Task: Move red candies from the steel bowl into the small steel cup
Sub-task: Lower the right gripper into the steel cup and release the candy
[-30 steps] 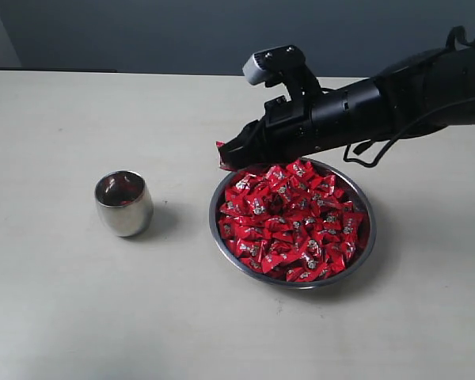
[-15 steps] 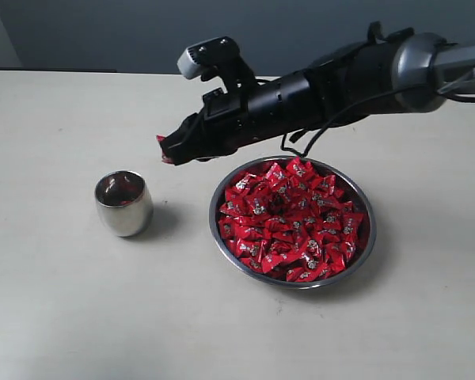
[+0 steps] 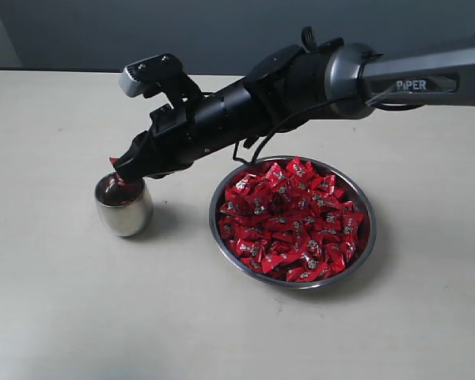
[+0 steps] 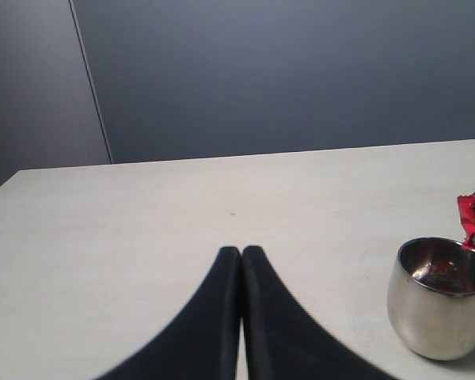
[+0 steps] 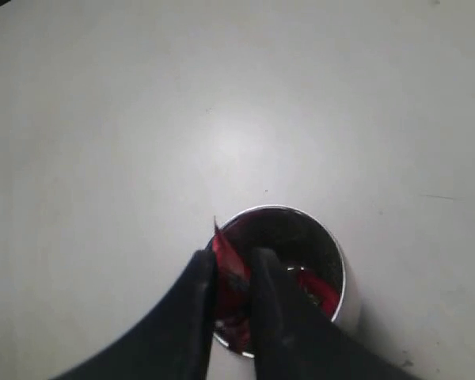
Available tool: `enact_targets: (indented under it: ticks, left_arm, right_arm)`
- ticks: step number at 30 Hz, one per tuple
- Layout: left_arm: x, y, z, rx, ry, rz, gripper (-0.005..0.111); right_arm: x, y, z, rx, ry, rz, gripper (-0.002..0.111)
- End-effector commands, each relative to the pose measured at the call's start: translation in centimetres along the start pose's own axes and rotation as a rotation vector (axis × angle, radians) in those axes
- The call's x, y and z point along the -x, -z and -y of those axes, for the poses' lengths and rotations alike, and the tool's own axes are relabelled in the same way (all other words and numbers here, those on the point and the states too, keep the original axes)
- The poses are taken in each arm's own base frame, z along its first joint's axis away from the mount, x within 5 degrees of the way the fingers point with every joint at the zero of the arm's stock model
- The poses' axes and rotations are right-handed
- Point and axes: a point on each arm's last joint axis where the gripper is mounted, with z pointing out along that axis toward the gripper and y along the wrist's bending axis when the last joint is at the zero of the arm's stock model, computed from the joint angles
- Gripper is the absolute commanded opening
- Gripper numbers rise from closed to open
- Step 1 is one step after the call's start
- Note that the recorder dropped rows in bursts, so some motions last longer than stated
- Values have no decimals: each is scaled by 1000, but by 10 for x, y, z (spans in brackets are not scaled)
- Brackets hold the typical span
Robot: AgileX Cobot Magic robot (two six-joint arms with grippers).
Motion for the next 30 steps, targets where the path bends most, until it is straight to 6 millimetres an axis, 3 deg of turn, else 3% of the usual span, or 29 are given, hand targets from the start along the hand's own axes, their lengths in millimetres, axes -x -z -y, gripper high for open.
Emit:
enact_targets:
  ticks: [1, 21, 28, 30]
  left_arm:
    - [0, 0, 0, 1, 0, 7, 0]
    - [0, 0, 0, 1, 0, 7, 0]
    - [0, 0, 0, 1, 0, 7, 0]
    - [0, 0, 0, 1, 0, 7, 0]
  right_arm:
    - [3, -1, 0, -27, 8, 5, 16]
    - [1, -21, 1, -9, 39, -39, 16]
    - [1, -21, 2, -15, 40, -37, 36]
    - [1, -21, 2, -15, 40, -37, 36]
